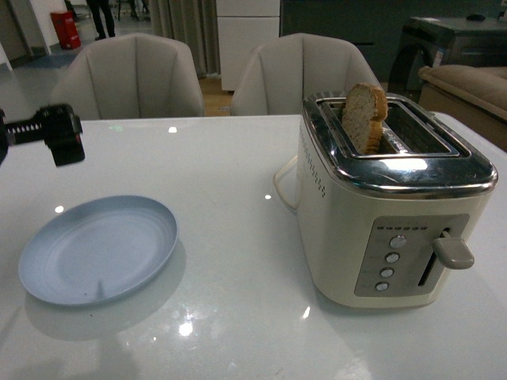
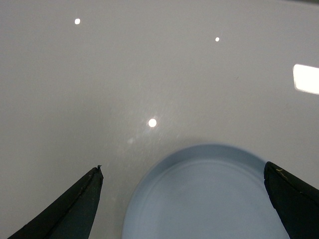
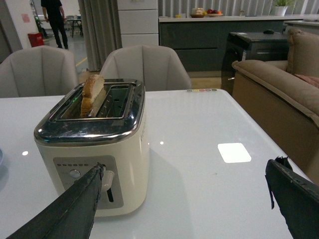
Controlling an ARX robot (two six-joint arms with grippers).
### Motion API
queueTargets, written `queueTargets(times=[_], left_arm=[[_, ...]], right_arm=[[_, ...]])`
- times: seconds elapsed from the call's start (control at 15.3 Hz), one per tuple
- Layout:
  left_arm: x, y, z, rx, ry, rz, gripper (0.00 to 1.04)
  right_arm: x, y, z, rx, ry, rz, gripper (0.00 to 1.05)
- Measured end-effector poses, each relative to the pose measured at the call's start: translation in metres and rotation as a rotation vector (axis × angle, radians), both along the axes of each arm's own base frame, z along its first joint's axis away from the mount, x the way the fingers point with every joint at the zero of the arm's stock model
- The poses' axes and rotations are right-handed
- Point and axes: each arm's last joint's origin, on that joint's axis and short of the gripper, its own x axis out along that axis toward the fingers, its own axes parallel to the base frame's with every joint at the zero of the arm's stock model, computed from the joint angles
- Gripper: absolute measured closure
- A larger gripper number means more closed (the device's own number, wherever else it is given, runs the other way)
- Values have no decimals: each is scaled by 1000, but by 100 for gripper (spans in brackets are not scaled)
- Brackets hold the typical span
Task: Left arm holds plate, right arm toasts bread
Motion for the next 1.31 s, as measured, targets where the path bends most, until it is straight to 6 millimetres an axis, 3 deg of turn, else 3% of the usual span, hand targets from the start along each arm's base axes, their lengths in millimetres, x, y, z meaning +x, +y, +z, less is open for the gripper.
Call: queueTargets(times=[0.52, 0.65, 0.72, 0.78, 0.98, 1.11, 1.31], left_arm=[[-41, -27, 120, -16, -279, -112, 7], [-55, -34, 142, 8, -471, -204, 17], [-76, -32, 144, 52, -555, -243, 28], [-96, -25, 132, 92, -582, -248, 40], [-131, -10, 73, 126, -487, -245, 78], [-153, -6, 63, 125, -525, -252, 102], [-170, 1, 50, 130, -523, -245, 103]], right_arm=[[0, 0, 0, 0, 0, 0, 6], [0, 0, 0, 0, 0, 0, 6], [0, 0, 0, 0, 0, 0, 6], [0, 0, 0, 0, 0, 0, 6], [0, 0, 0, 0, 0, 0, 6], [0, 0, 0, 0, 0, 0, 6], [0, 0, 0, 0, 0, 0, 6]])
